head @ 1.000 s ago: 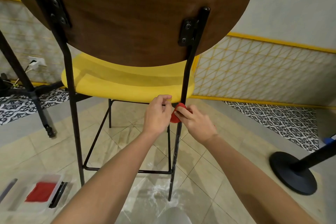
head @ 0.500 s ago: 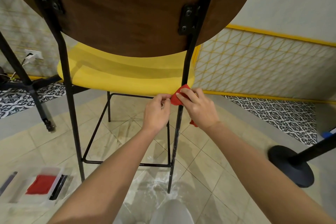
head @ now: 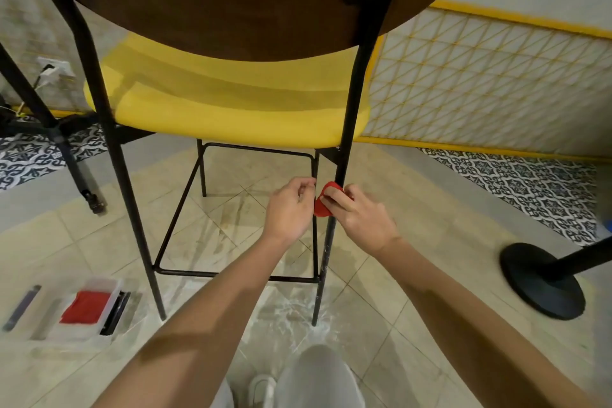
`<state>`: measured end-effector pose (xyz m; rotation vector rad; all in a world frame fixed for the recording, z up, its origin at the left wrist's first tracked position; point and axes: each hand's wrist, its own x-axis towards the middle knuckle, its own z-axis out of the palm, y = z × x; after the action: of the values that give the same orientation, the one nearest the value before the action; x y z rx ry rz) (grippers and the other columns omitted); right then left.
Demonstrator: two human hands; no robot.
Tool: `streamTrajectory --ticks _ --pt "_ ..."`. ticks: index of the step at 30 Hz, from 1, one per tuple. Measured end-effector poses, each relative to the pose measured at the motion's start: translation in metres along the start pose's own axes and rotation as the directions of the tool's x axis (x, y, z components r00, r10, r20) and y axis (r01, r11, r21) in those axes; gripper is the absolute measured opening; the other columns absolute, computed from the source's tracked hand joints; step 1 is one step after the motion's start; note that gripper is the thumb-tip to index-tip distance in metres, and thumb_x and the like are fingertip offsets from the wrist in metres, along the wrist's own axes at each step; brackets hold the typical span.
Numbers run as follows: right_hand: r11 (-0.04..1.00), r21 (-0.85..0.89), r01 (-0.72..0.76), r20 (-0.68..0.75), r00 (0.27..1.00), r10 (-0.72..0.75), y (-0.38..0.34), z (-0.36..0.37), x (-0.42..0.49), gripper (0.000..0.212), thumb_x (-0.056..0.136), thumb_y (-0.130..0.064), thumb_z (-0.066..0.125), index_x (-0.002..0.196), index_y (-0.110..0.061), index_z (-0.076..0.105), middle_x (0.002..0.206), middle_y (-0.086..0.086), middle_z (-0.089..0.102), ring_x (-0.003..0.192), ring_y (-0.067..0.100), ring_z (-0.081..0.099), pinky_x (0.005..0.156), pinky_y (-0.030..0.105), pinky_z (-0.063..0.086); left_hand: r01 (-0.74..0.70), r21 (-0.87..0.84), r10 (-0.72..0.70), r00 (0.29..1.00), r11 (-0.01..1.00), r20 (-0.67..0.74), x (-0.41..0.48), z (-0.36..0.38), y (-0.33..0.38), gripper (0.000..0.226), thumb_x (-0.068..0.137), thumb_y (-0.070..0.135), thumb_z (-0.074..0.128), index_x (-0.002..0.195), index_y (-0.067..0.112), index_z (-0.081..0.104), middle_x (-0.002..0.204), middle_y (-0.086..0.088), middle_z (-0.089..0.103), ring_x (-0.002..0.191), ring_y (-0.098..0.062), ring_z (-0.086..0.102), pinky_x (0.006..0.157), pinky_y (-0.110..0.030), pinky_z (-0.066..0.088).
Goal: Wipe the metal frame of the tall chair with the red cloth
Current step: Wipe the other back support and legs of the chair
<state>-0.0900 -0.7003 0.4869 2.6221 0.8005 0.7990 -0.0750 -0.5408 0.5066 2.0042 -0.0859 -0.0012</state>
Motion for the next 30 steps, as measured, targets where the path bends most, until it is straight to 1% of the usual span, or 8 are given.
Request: streamTrajectory --ticks 5,8,10,14,19,23,26,30 --pt "1.000 -0.004 0.025 0.051 0.998 -0.025 0.001 0.008 -0.003 0.039 0.071 -0.004 0.072 0.109 -0.010 0.065 0.114 0.005 0.057 0.079 0.022 0.045 0.051 0.033 0.050 0.037 0.014 -0.038 0.999 0.999 0.029 0.001 0.004 -0.008 0.033 0.100 0.025 0.038 0.124 0.016 0.058 0.118 0.001 0.064 0.110 -0.010 0.055 0.078 -0.009 0.033" --pt "1.000 0.014 0.002 -0.023 1.000 -0.002 0.010 -0.009 0.005 0.033 0.082 -0.006 0.052 0.112 -0.010 0.064 0.112 0.004 0.061 0.083 0.022 0.042 0.045 0.031 0.047 0.031 0.003 -0.031 0.999 1.000 0.019 0.003 0.004 -0.002 0.033 0.099 0.026 0.039 0.123 0.016 0.059 0.115 0.000 0.066 0.100 -0.009 0.055 0.076 -0.013 0.034" --pt "0.999 0.022 -0.041 -0.098 0.994 0.043 0.021 -0.025 0.019 0.035 0.084 -0.008 0.045 0.113 -0.010 0.064 0.113 0.004 0.063 0.086 0.021 0.040 0.044 0.028 0.043 0.015 0.000 -0.015 1.000 1.000 0.013 0.005 0.004 0.003 0.031 0.099 0.027 0.039 0.120 0.016 0.059 0.107 -0.004 0.068 0.094 -0.015 0.058 0.075 -0.022 0.039" --pt "0.998 0.011 -0.057 -0.144 0.988 0.058 0.035 -0.036 0.036 0.033 0.085 -0.006 0.057 0.118 -0.011 0.061 0.118 0.005 0.061 0.091 0.022 0.040 0.044 0.033 0.049 0.019 -0.069 -0.019 1.000 0.997 0.005 0.006 0.005 0.010 0.033 0.101 0.026 0.033 0.111 0.012 0.061 0.101 -0.013 0.068 0.086 -0.019 0.055 0.075 -0.030 0.039" --pt "0.997 0.033 -0.068 -0.143 0.987 0.073 0.029 -0.033 0.034 0.034 0.082 -0.004 0.060 0.116 -0.011 0.063 0.117 0.004 0.061 0.090 0.022 0.040 0.040 0.030 0.045 0.057 -0.164 -0.059 0.998 0.985 -0.011 0.010 0.005 0.009 0.036 0.100 0.025 0.030 0.113 0.014 0.062 0.104 -0.006 0.067 0.101 -0.021 0.058 0.082 -0.027 0.039" --pt "1.000 -0.006 -0.014 -0.080 0.997 0.014 0.014 -0.019 0.019 0.036 0.074 -0.006 0.065 0.110 -0.013 0.066 0.112 0.001 0.062 0.084 0.022 0.044 0.043 0.027 0.041 0.099 -0.212 -0.102 0.995 0.972 -0.002 0.009 0.007 -0.004 0.036 0.100 0.027 0.032 0.116 0.018 0.062 0.110 0.001 0.064 0.107 -0.015 0.058 0.087 -0.024 0.039" --pt "1.000 0.019 -0.003 -0.017 1.000 0.003 0.002 -0.001 0.003 0.042 0.070 -0.004 0.072 0.111 -0.012 0.066 0.113 0.003 0.061 0.079 0.022 0.049 0.049 0.029 0.046 0.127 -0.199 -0.127 0.992 0.972 0.011 0.009 0.011 -0.012 0.037 0.100 0.028 0.033 0.119 0.017 0.062 0.114 0.001 0.064 0.110 -0.014 0.057 0.089 -0.024 0.040" --pt "0.996 0.085 -0.014 0.080 0.997 0.008 -0.011 0.017 -0.015 0.045 0.069 -0.004 0.073 0.113 -0.010 0.064 0.116 0.005 0.057 0.082 0.021 0.042 0.056 0.033 0.051 0.137 -0.163 -0.133 0.991 0.977 0.032 0.004 0.018 -0.021 0.037 0.100 0.026 0.032 0.121 0.015 0.061 0.117 0.001 0.063 0.112 -0.014 0.057 0.089 -0.021 0.038"
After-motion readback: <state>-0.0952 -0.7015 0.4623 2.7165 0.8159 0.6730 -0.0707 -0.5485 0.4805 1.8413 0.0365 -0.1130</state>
